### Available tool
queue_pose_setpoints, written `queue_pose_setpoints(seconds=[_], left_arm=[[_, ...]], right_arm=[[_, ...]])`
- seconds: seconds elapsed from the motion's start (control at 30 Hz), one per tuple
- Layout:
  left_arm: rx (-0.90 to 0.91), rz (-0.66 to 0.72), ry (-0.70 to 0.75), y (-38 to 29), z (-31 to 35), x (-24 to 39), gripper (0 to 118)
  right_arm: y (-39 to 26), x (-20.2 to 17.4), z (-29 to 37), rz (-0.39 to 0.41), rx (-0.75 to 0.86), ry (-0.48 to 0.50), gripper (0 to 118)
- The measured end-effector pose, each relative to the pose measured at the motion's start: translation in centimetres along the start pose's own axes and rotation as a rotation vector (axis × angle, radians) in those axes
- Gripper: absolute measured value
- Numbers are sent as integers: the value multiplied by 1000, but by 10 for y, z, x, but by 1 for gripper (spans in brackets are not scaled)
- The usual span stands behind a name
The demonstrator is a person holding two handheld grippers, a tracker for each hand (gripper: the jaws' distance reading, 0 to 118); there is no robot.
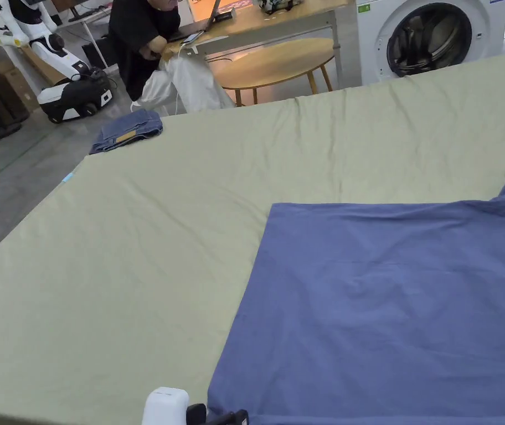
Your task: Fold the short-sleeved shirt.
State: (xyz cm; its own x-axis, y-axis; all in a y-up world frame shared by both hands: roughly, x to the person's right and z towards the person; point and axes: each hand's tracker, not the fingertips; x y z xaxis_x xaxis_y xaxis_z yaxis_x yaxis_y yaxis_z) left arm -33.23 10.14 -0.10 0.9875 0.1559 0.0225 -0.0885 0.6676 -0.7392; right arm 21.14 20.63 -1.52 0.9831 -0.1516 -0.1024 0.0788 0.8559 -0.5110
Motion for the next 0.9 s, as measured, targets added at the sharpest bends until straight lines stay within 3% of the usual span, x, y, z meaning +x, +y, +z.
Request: queue_pose_setpoints(seconds=[0.1,0.17,0.23,0.3,0.37,0.4,0.47,0.63,0.7,0.73,0.77,0.83,0.87,0.9], left_arm=[[1,-7,39,-1,-9,-3,40],[-8,-14,20,6,-9,0,5],[-48,-15,-36,3,-17,11,1],[-74,-112,86,2,-23,22,1],[-80,-111,57,9,-19,26,1],[-87,-91,55,10,-19,25,1],[-85,-49,54,12,-14,30,1],[-86,-85,89,12,-11,43,1],[-90,-79,86,13,-10,43,1],[-90,-73,81,15,-9,42,1],[-90,-58,69,15,-9,43,1],[-87,-38,62,15,-7,44,1],[-81,-20,55,16,-6,39,1],[-67,9,34,18,-1,38,1]], right_arm=[[-1,7,6,-8,-5,-32,0],[-4,14,10,-16,-12,-60,0],[-7,20,15,-35,-19,-89,0],[-12,30,21,-50,-25,-112,0],[-19,39,28,-76,-8,-199,4],[-23,44,28,-92,-23,-218,23],[-33,56,24,-106,-86,-212,76],[-72,80,-13,-98,-211,-176,75],[-81,84,-34,-100,-242,-169,69],[-83,86,-42,-97,-259,-172,56],[-85,86,-47,-93,-266,-174,33],[-84,82,-44,-86,-239,-184,25],[-80,82,-41,-86,-234,-189,6],[-76,84,-38,-96,-222,-168,3]])
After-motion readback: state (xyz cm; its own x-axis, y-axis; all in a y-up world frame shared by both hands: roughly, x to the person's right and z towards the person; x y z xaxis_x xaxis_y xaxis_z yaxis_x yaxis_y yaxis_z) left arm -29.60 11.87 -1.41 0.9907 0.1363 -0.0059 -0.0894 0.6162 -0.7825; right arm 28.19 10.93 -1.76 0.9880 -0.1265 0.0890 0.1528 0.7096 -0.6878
